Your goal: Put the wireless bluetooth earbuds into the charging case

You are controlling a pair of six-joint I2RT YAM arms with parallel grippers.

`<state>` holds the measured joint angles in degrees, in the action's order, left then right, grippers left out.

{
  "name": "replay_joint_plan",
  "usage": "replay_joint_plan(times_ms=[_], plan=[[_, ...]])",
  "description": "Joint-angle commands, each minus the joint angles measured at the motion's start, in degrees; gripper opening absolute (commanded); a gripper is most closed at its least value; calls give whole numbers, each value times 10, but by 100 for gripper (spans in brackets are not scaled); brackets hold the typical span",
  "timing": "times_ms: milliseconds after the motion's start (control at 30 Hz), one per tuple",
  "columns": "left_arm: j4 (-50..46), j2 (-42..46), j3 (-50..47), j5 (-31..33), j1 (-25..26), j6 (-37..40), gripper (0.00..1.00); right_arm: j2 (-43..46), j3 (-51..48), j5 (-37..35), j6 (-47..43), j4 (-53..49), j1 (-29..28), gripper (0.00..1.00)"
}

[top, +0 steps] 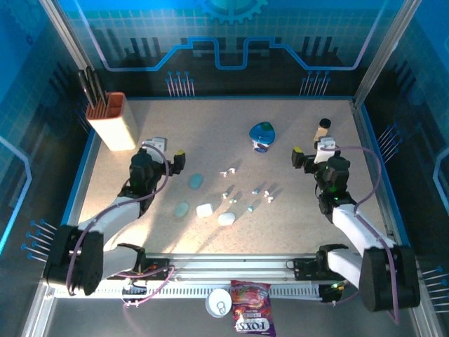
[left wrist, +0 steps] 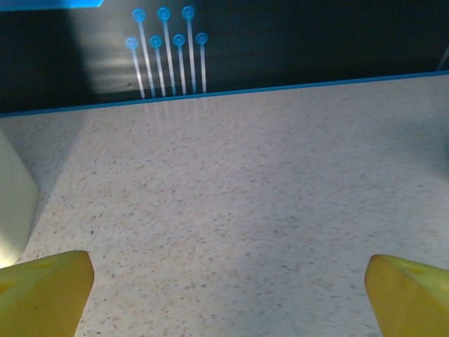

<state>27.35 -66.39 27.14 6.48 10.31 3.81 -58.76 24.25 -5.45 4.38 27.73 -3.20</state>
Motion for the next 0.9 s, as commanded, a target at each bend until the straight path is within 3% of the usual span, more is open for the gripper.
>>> replay_joint_plan(times_ms=[0,200,400,533,867], plan=[[-199,52,57,22,31,-23,99,55,46,32,58,-173,-9,100],[-434,40,178,10,73,-77,99,89,92,124,97,-279,-88,100],[-600,-59,273,-45,87,-85,98,54,129,57,63,-316,-285,100],[-675,-142,332,-58,97,-75,99,1,142,54,68,-311,-367,100],[-690,-315,407,-78,107,-40,90,-93,149,63,99,-248,-402,100]])
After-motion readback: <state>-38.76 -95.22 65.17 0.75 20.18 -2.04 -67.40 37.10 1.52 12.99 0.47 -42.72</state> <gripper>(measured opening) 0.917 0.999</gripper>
